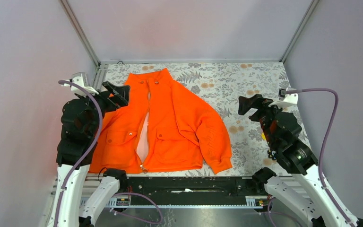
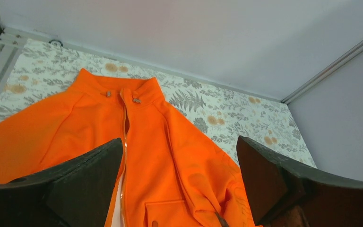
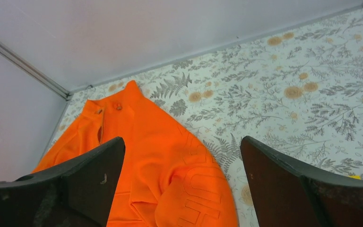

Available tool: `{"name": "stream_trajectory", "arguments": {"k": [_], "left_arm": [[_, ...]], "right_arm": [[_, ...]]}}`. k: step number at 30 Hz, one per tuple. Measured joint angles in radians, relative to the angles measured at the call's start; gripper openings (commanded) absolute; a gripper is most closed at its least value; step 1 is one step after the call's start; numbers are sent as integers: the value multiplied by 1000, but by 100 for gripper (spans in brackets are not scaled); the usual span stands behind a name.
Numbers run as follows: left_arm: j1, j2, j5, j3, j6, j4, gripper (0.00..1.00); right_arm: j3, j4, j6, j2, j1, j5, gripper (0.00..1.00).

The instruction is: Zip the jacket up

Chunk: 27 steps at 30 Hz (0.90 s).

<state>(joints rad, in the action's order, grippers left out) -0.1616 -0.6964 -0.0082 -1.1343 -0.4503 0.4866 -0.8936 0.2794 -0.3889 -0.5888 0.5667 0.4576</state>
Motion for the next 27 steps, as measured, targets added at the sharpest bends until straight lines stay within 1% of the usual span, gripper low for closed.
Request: {"name": "stream_trajectory", "arguments": {"k": [4, 8, 11, 14, 19, 22, 24, 26, 27], "left_arm": [[0, -3, -5, 22, -21, 38, 99], [0, -4, -2, 97, -38, 63, 99], [0, -30, 39, 143, -40, 103, 99], [0, -93, 88, 165, -40, 135, 99], [0, -206, 170, 209, -40, 175, 99], [0, -216, 196, 249, -44, 200, 99], [0, -215, 198, 259, -45, 219, 99], [0, -214, 198, 260, -45, 227, 99], [0, -214, 197, 260, -44, 226, 99]], "right_arm": [[-3, 27, -16, -62, 0, 2, 99], [-15, 62, -61, -176, 0, -24, 99], [-4, 64, -108, -273, -1, -134, 99], [64, 18, -150, -323, -2, -281, 99], [253, -164, -254, -335, -4, -550, 99], [299, -259, -318, -408, -3, -683, 99], [295, -317, -351, -492, 18, -737, 99], [271, -333, -367, -572, 78, -746, 98], [251, -337, -373, -613, 126, -740, 93]]}}
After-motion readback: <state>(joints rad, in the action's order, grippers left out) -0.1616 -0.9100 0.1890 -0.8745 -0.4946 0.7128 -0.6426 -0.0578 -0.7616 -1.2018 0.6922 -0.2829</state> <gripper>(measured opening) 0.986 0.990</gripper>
